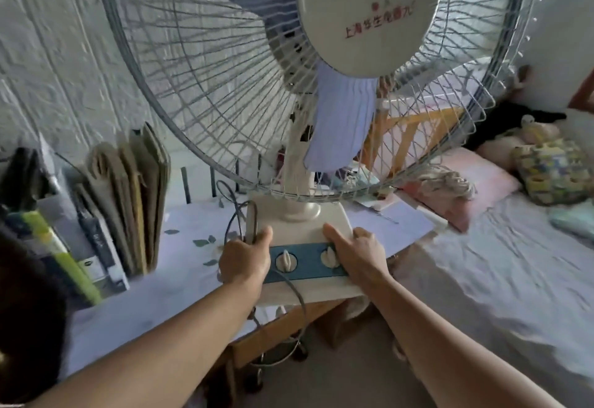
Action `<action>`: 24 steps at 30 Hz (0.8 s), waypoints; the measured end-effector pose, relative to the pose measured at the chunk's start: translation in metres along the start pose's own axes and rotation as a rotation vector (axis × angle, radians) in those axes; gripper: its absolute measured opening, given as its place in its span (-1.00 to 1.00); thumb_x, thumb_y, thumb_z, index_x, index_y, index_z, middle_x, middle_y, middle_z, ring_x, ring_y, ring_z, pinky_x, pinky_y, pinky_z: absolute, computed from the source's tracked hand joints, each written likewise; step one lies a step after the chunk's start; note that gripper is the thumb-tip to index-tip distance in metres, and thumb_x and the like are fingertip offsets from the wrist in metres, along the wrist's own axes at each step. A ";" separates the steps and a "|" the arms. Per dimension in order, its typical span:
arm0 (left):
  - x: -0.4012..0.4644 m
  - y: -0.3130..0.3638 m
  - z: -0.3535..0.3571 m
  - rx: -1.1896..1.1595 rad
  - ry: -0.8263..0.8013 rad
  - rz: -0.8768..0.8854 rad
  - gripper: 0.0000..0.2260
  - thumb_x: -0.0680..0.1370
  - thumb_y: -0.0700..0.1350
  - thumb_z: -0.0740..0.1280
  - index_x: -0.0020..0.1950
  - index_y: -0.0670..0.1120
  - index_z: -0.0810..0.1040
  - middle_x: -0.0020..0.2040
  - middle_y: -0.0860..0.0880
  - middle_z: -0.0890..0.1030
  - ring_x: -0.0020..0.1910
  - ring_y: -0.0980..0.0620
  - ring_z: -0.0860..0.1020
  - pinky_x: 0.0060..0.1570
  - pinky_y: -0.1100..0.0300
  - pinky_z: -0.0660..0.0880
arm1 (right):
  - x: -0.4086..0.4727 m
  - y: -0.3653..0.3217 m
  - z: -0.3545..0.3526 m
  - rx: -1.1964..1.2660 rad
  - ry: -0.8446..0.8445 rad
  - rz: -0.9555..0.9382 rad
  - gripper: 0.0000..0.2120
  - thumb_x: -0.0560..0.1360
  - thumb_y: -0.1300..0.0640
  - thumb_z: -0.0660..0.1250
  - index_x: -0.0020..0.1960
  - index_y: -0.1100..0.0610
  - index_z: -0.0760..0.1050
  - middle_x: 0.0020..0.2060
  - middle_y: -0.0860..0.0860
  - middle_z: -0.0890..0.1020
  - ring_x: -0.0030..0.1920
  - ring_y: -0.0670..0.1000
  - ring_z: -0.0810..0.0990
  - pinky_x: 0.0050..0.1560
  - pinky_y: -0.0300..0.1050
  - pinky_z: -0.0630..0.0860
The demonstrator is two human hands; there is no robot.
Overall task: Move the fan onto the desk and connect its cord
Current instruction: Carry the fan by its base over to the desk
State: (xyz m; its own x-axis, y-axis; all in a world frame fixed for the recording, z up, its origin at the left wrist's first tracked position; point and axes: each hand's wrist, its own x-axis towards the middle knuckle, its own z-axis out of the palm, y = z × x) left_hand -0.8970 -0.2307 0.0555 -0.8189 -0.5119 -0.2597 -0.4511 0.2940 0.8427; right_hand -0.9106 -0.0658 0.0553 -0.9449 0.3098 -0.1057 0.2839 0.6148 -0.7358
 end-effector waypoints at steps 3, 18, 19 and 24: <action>0.028 -0.006 0.021 -0.034 0.018 -0.043 -0.43 0.49 0.20 0.26 0.17 -0.31 0.52 0.16 -0.30 0.58 0.17 -0.26 0.54 0.11 0.02 0.44 | 0.035 0.009 0.023 -0.014 -0.024 -0.001 -0.47 0.44 -0.27 0.24 -0.04 0.23 0.49 -0.30 0.05 0.47 -0.29 0.00 0.43 -0.39 -0.15 0.27; 0.105 -0.045 0.130 -0.107 0.117 -0.226 -0.46 0.48 0.20 0.28 0.09 -0.29 0.55 0.10 -0.27 0.62 0.12 -0.24 0.56 0.09 0.01 0.48 | 0.159 0.073 0.090 -0.117 -0.165 -0.056 -0.53 0.46 -0.25 0.24 -0.06 0.20 0.45 -0.36 -0.02 0.40 -0.30 0.02 0.37 -0.42 -0.16 0.20; 0.108 -0.046 0.136 -0.098 0.120 -0.233 -0.46 0.49 0.19 0.28 0.14 -0.30 0.52 0.14 -0.27 0.59 0.16 -0.24 0.55 0.10 0.03 0.46 | 0.164 0.077 0.092 -0.109 -0.168 -0.048 -0.54 0.46 -0.24 0.24 -0.07 0.20 0.44 -0.34 0.01 0.42 -0.27 0.05 0.39 -0.40 -0.13 0.22; 0.121 -0.054 0.162 -0.093 0.117 -0.255 -0.53 0.48 0.20 0.29 0.00 -0.24 0.54 0.07 -0.26 0.61 0.09 -0.23 0.57 0.03 0.05 0.47 | 0.184 0.096 0.100 -0.083 -0.176 -0.042 -0.55 0.46 -0.24 0.25 -0.12 0.19 0.43 -0.25 0.06 0.48 -0.20 0.08 0.43 -0.31 -0.11 0.27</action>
State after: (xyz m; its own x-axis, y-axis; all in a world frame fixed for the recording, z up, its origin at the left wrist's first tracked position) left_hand -1.0297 -0.1775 -0.0979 -0.6344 -0.6511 -0.4167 -0.5980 0.0717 0.7983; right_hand -1.0736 -0.0219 -0.1020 -0.9679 0.1558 -0.1971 0.2496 0.6845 -0.6850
